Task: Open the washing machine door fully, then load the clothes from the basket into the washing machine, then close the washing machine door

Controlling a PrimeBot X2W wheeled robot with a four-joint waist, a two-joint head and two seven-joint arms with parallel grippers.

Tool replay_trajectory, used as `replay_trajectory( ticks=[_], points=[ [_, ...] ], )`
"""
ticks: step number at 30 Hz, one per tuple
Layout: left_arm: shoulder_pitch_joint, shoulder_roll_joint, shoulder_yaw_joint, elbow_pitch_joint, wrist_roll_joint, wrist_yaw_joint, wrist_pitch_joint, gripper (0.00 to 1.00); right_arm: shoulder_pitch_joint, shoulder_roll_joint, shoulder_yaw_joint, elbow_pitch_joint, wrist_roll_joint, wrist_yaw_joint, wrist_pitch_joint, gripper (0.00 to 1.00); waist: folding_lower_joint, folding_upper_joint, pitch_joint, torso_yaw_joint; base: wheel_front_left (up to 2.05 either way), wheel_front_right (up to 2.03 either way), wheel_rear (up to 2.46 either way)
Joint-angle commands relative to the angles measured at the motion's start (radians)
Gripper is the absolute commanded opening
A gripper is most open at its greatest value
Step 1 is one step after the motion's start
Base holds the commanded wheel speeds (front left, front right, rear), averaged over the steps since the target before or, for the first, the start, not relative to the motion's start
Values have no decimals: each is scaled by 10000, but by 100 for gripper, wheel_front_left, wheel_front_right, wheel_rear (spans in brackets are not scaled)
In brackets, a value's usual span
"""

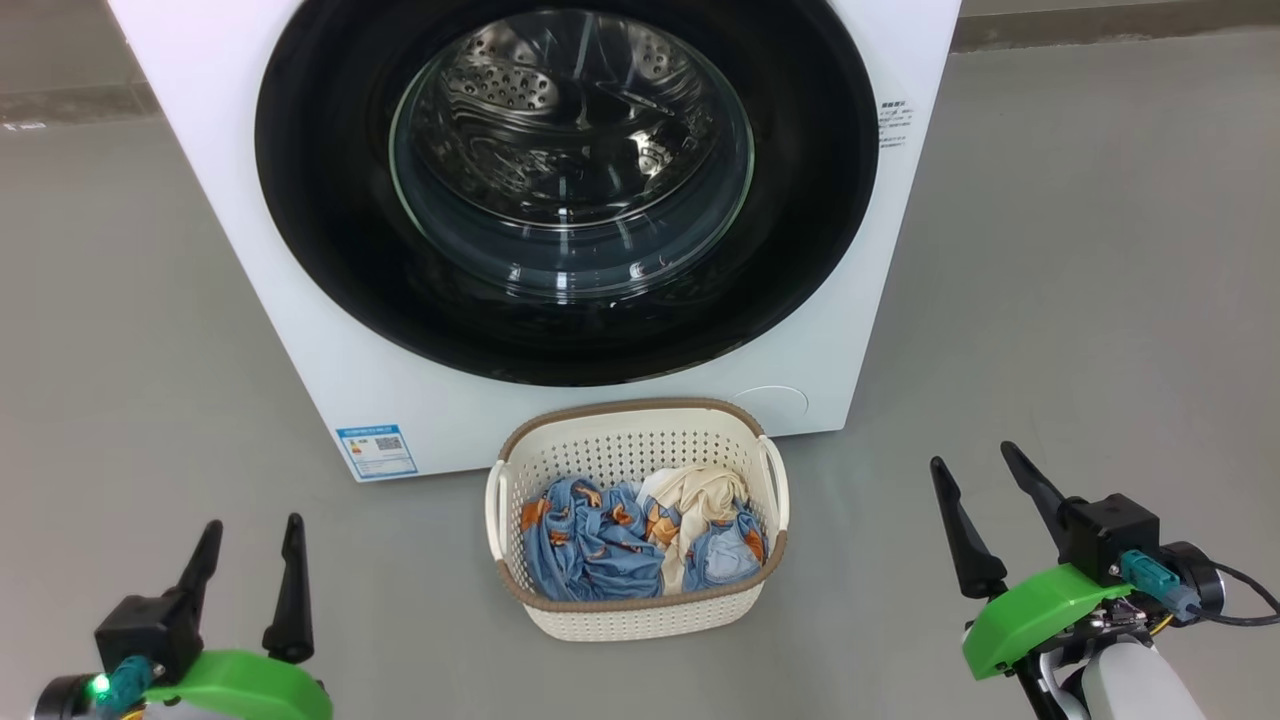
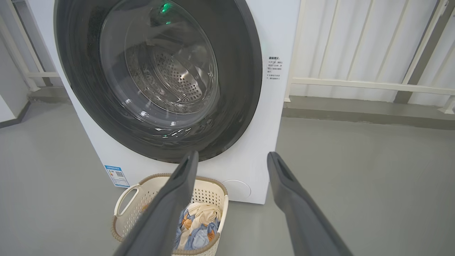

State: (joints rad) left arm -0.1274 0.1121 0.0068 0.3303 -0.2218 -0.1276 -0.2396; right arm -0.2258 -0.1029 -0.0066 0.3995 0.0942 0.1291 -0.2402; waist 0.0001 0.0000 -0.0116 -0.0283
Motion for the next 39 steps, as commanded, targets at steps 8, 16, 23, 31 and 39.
replay_trajectory(
  ticks=[8,16,23,31,39],
  points=[
    [-533,240,553,-98,712,43,-222,100,-457,66,16,-284,-645,16,-216,100,-1,0,-17,-32,0,0,0],
    [-525,195,774,-6,859,82,-222,100,-371,152,-172,-366,-660,16,-216,100,-1,0,-29,-55,0,0,0],
    [-507,127,832,68,889,70,-222,100,-352,170,-193,-391,-654,16,-216,100,-1,0,-42,-49,0,0,0],
    [-541,125,897,69,866,37,-222,100,-374,173,-184,-460,-643,16,-216,100,-1,0,-26,-39,0,0,0],
    [-522,103,908,38,945,19,-222,100,-384,189,-207,-484,-657,16,-216,100,-1,0,-46,-54,0,0,0]
  ],
)
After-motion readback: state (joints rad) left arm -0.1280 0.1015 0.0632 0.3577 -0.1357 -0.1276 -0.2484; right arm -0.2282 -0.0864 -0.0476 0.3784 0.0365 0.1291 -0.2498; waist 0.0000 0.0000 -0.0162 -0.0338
